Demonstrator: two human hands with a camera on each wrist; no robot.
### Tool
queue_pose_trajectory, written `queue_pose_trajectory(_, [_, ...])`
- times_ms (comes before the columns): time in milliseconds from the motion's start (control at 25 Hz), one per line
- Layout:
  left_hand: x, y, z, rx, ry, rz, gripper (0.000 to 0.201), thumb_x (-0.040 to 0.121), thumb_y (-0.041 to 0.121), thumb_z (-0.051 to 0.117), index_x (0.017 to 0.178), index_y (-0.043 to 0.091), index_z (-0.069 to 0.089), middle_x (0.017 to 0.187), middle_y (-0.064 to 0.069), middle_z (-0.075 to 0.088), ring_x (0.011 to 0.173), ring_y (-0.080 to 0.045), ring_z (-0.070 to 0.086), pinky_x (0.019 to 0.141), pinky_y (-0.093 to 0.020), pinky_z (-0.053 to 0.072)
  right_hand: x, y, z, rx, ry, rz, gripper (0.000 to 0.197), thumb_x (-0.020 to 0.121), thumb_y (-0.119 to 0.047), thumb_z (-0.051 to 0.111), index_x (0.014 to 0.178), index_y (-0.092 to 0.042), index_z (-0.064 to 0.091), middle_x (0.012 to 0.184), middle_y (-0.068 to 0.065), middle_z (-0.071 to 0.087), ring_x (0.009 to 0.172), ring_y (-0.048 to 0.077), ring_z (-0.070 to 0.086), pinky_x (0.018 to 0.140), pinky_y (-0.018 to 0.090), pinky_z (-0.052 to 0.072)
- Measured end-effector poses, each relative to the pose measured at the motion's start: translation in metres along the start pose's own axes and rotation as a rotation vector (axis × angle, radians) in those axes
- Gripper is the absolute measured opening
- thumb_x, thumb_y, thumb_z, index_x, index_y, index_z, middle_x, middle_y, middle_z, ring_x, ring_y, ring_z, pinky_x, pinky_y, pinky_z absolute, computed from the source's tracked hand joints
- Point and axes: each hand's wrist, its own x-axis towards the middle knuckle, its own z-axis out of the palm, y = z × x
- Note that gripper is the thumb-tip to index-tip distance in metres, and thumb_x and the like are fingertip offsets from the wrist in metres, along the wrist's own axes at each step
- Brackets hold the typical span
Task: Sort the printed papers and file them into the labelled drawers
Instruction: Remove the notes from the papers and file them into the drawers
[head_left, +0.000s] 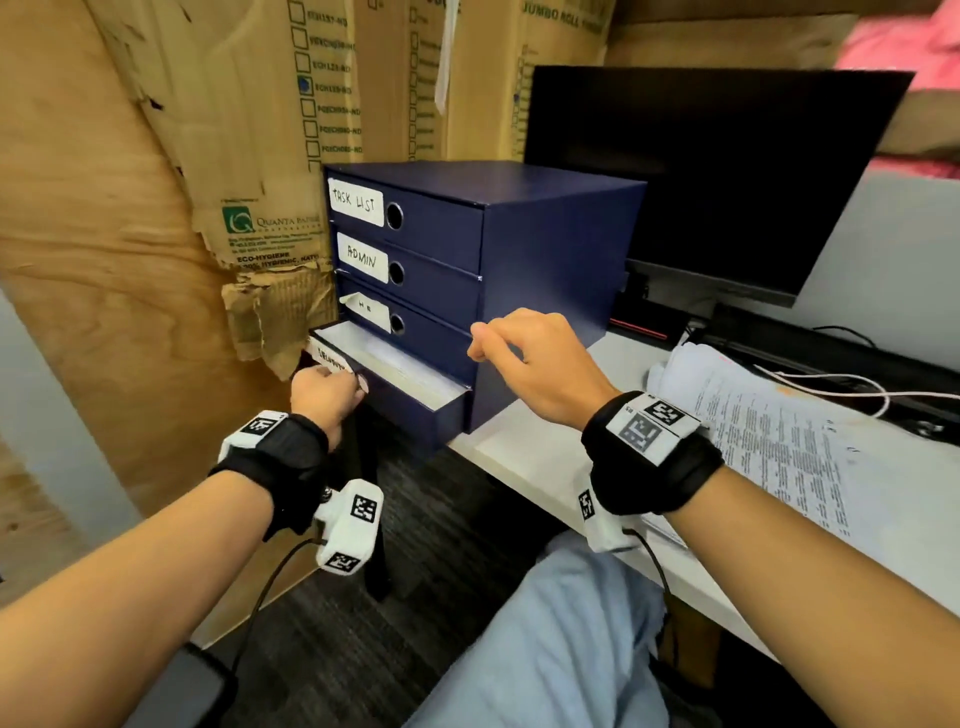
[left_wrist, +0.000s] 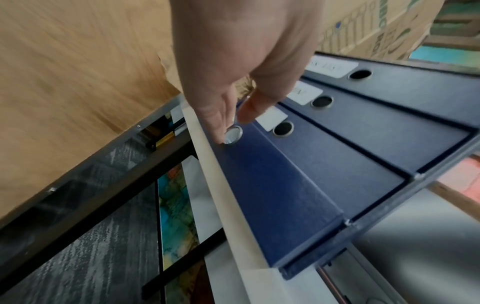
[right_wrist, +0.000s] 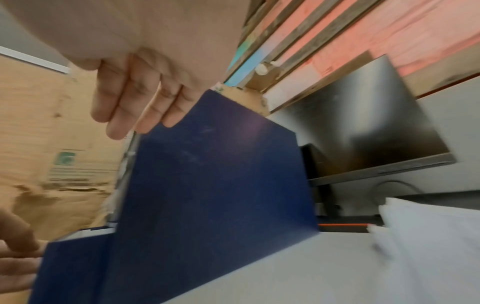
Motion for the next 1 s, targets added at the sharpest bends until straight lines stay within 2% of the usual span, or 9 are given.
queue_pose_trajectory(120, [0.004, -0.002, 0.038, 0.031, -0.115, 0.004, 0.021, 0.083, -0.006, 0.049, 0.098, 0.008, 0.05, 0.087, -0.01, 0.049, 0.075, -0.016, 0.051, 0.067, -0.029, 0.043, -0.018, 0.028, -0.018, -0.033, 0.12, 0.072, 0.046, 0.103, -0.035, 0.037, 0.079, -0.018, 0.072, 0.08, -0.013, 0.07, 0.079, 0.009, 0.06, 0.079, 0.031, 0.046])
queue_pose_trajectory(320, [0.019, -0.001, 0.039, 0.145, -0.195, -0.05, 0.083, 0.074, 0.004, 0.058, 0.146, 0.004, 0.017, 0.124, -0.006, 0.05, 0.109, -0.019, 0.045, 0.097, -0.034, 0.039, -0.045, 0.063, -0.048, -0.074, 0.204, 0.281, 0.045, 0.102, -0.033, 0.04, 0.075, -0.015, 0.072, 0.077, -0.013, 0.068, 0.085, 0.011, 0.06, 0.084, 0.031, 0.043])
queue_pose_trajectory(440, [0.016, -0.001, 0.034, 0.172, -0.331, -0.055, 0.097, 0.086, -0.002, 0.051, 0.148, 0.011, -0.023, 0.128, -0.004, 0.047, 0.122, -0.021, 0.042, 0.112, -0.038, 0.03, -0.054, 0.08, -0.062, -0.074, 0.261, 0.364, 0.047, 0.102, -0.034, 0.039, 0.076, -0.015, 0.073, 0.079, -0.011, 0.071, 0.088, 0.01, 0.062, 0.082, 0.027, 0.043])
queue_pose_trajectory(520, [0.007, 0.002, 0.031, 0.197, -0.321, 0.017, 0.096, 0.082, 0.003, 0.055, 0.15, 0.006, -0.012, 0.133, -0.008, 0.05, 0.126, -0.026, 0.045, 0.109, -0.037, 0.034, -0.059, 0.088, -0.074, -0.075, 0.305, 0.401, 0.048, 0.103, -0.035, 0.038, 0.078, -0.014, 0.074, 0.08, -0.008, 0.072, 0.086, 0.009, 0.064, 0.08, 0.024, 0.044])
queue_pose_trajectory(600, [-0.012, 0.013, 0.04, 0.313, -0.039, 0.209, 0.077, 0.08, 0.005, 0.055, 0.148, 0.002, 0.019, 0.133, -0.015, 0.052, 0.125, -0.033, 0.047, 0.106, -0.036, 0.034, -0.066, 0.097, -0.091, -0.112, 0.386, 0.422, 0.049, 0.102, -0.036, 0.036, 0.081, -0.014, 0.074, 0.081, -0.007, 0.072, 0.083, 0.011, 0.065, 0.083, 0.03, 0.048])
queue_pose_trajectory(680, [-0.053, 0.034, 0.064, 0.345, 0.176, 0.587, 0.065, 0.079, -0.002, 0.048, 0.141, 0.0, 0.034, 0.133, -0.019, 0.048, 0.126, -0.035, 0.041, 0.108, -0.03, 0.024, -0.076, 0.107, -0.11, -0.151, 0.476, 0.451, 0.05, 0.102, -0.038, 0.035, 0.083, -0.015, 0.074, 0.083, -0.006, 0.073, 0.084, 0.013, 0.066, 0.084, 0.034, 0.05])
queue_pose_trajectory(760, [-0.105, 0.054, 0.094, 0.246, 0.081, 0.976, 0.064, 0.076, -0.005, 0.045, 0.139, 0.003, 0.037, 0.131, -0.016, 0.045, 0.124, -0.029, 0.037, 0.107, -0.019, 0.019, -0.084, 0.116, -0.129, -0.197, 0.554, 0.465, 0.049, 0.102, -0.038, 0.034, 0.085, -0.015, 0.074, 0.082, -0.004, 0.072, 0.084, 0.016, 0.065, 0.082, 0.034, 0.05])
queue_pose_trajectory(840, [-0.145, 0.061, 0.121, 0.163, -0.102, 1.201, 0.062, 0.079, -0.004, 0.046, 0.139, 0.008, 0.038, 0.127, -0.007, 0.046, 0.12, -0.018, 0.038, 0.105, -0.022, 0.024, -0.091, 0.122, -0.142, -0.249, 0.598, 0.454, 0.049, 0.102, -0.036, 0.034, 0.084, -0.015, 0.075, 0.075, -0.006, 0.068, 0.081, 0.019, 0.061, 0.077, 0.034, 0.048])
queue_pose_trajectory(1000, [-0.172, 0.064, 0.188, 0.162, -0.39, 1.325, 0.053, 0.081, -0.006, 0.045, 0.131, 0.011, 0.049, 0.117, 0.006, 0.05, 0.113, -0.008, 0.039, 0.1, -0.02, 0.03, -0.096, 0.142, -0.163, -0.388, 0.606, 0.445, 0.049, 0.101, -0.033, 0.036, 0.078, -0.013, 0.074, 0.07, 0.0, 0.066, 0.077, 0.021, 0.059, 0.07, 0.035, 0.046])
